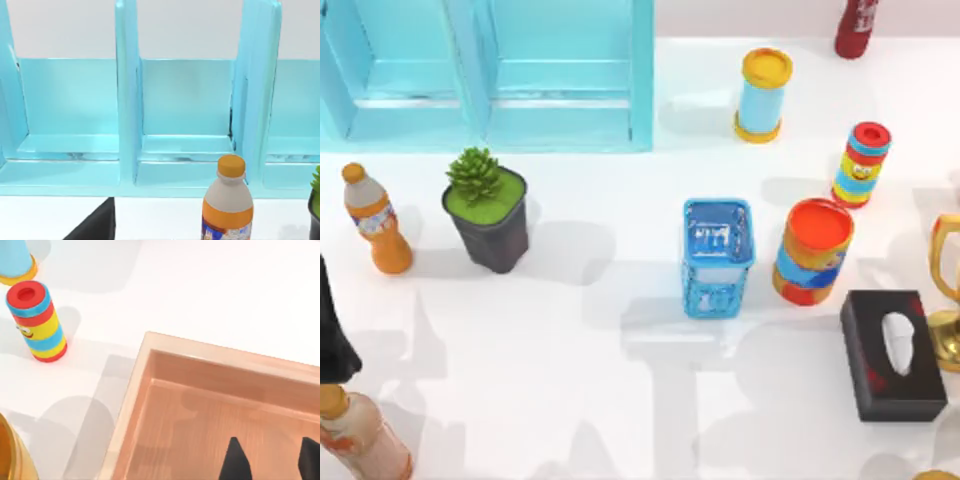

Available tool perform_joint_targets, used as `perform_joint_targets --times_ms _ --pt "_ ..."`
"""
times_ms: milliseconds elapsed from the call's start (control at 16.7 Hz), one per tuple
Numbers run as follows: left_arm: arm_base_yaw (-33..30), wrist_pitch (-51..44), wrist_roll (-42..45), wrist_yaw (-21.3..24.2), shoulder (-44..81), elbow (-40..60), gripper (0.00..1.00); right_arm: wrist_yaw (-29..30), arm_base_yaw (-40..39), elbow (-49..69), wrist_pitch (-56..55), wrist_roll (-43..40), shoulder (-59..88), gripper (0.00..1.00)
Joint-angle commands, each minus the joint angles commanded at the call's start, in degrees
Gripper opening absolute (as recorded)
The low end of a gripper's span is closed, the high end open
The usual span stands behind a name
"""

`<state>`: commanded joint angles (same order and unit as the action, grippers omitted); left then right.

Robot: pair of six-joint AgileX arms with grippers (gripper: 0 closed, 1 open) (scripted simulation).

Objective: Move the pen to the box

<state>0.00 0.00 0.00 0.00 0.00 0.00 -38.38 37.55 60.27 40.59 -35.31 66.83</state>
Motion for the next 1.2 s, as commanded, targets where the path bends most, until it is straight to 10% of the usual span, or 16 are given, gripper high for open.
perform_joint_targets --times_ms 1200 --pt "0.00 0.00 0.00 0.00 0.00 0.00 1.00 3.66 -5.21 -11.74 -18.23 4.77 3.67 0.00"
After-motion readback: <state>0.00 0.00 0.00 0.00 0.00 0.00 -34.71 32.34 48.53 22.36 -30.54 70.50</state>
